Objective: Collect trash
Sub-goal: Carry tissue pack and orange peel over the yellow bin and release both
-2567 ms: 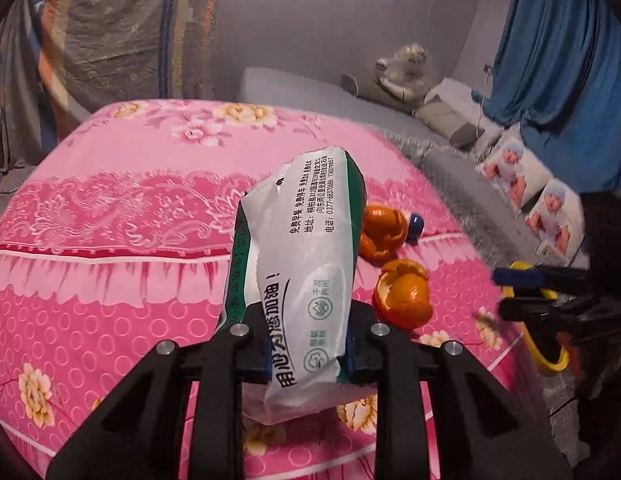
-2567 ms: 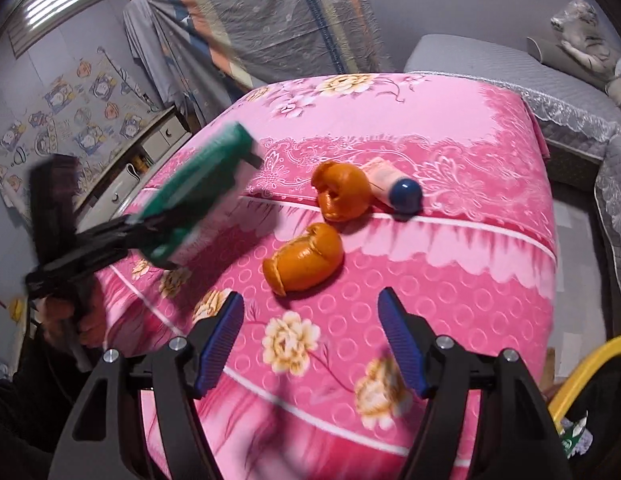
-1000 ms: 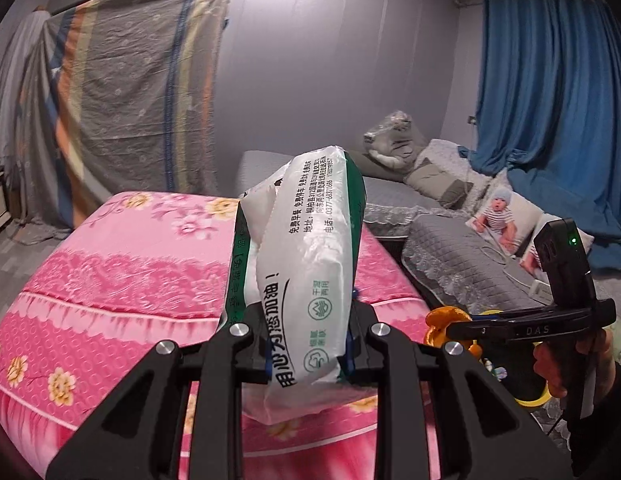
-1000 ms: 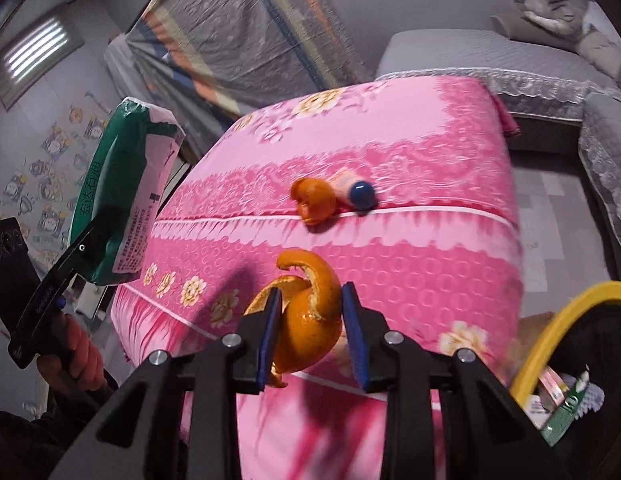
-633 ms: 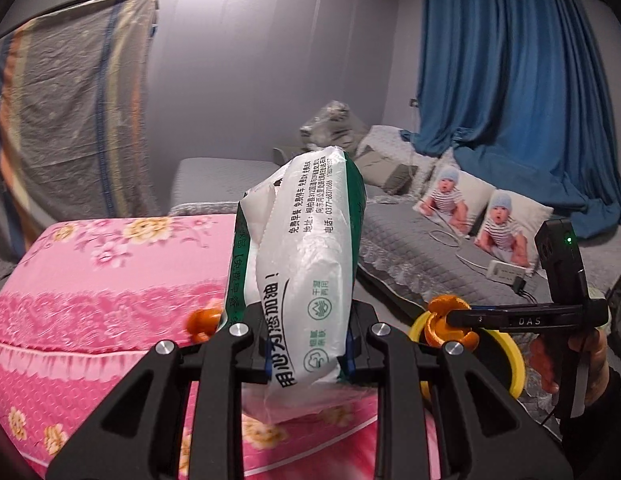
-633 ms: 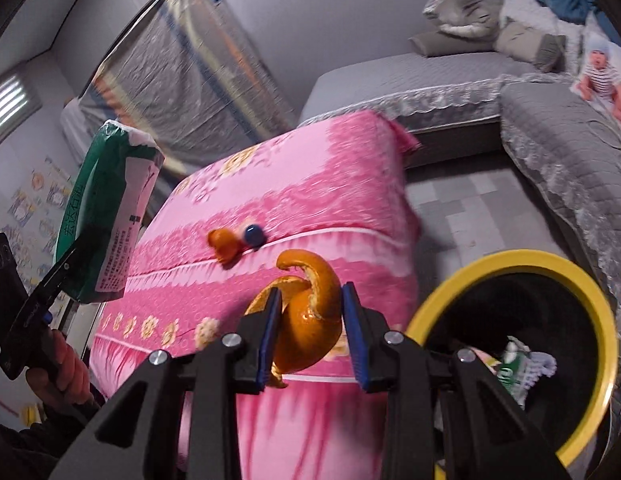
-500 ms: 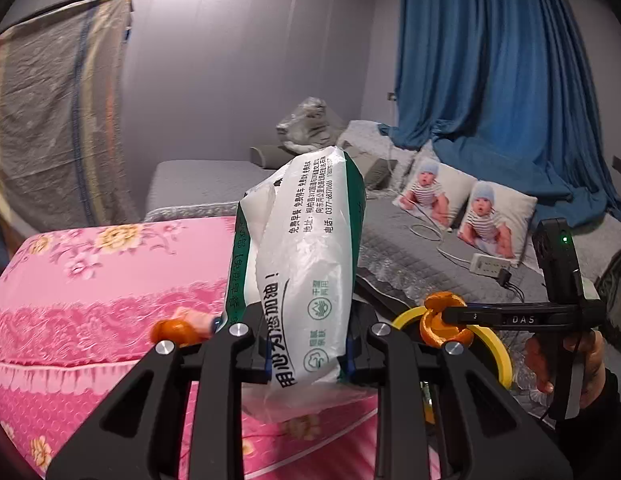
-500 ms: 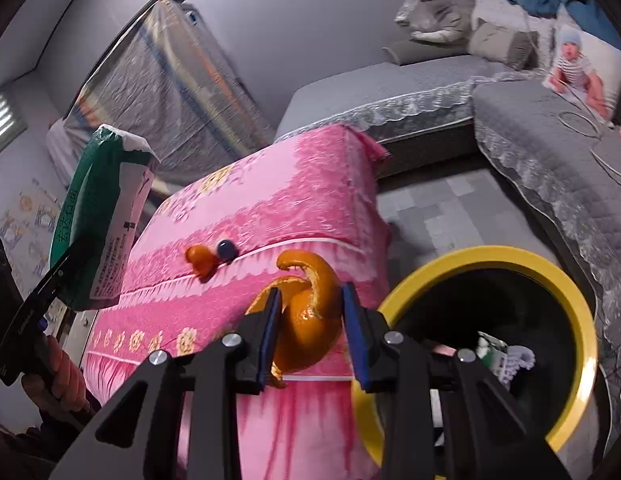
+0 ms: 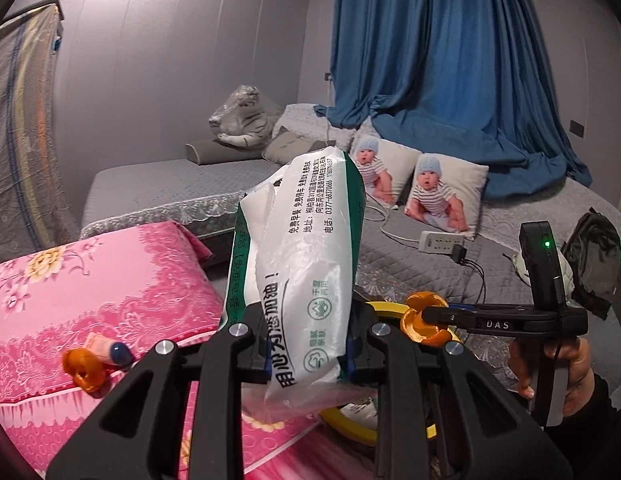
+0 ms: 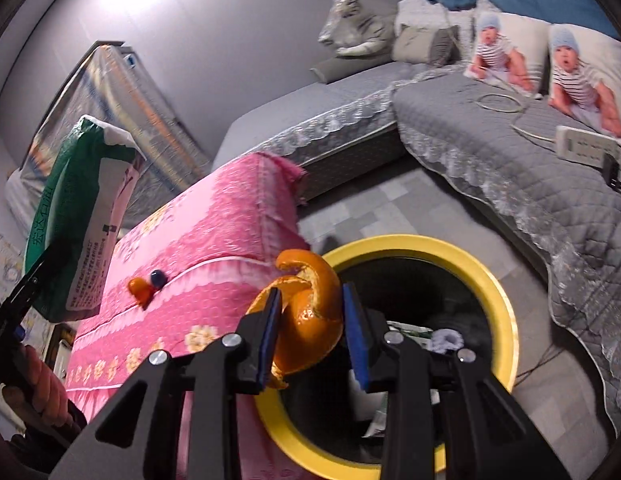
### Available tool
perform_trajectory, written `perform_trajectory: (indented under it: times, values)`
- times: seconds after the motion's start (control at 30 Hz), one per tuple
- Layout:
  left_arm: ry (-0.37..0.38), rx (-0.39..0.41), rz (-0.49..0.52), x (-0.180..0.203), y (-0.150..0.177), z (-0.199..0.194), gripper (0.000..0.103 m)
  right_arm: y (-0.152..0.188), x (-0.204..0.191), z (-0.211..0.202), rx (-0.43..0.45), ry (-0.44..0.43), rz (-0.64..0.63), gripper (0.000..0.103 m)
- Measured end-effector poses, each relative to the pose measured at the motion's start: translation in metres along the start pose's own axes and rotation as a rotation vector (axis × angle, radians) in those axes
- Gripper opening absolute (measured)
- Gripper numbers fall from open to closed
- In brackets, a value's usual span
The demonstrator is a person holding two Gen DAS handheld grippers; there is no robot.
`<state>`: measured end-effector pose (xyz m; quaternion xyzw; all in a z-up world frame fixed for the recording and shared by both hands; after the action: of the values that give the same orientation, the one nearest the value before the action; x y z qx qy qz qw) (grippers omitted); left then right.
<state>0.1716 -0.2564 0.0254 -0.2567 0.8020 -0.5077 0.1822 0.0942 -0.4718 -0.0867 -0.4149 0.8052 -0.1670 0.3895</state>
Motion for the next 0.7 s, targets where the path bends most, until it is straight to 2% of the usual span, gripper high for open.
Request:
perform_trajectory:
  times: [0.3,0.47,0.7]
  values:
    - [0.064,-0.04,0.033,0.032,0.005,0.031,0.023,0.007,0.036,0.001,0.031,0.095,0.025,0.029]
    - [0.089,-0.056,0.061,0.05,0.009,0.046,0.023,0.014,0.049,0.007,0.02,0.119,0.037,0.029]
    - [0.122,-0.119,0.048,0.064,0.022,0.076,0.023,0.02,0.06,0.015,0.01,0.155,0.036,0.029]
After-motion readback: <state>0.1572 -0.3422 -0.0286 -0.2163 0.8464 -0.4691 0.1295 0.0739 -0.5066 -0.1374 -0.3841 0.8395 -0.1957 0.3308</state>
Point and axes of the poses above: each gripper's, at about its wrist camera, not at the fingertips, and z roughly the way its jaws point, x to its right, y to its underside, the point moved 5 cm from there along z, roughly the way its jaws point, and after that the axes turned 8 degrees about z, right-handed, at the moved point
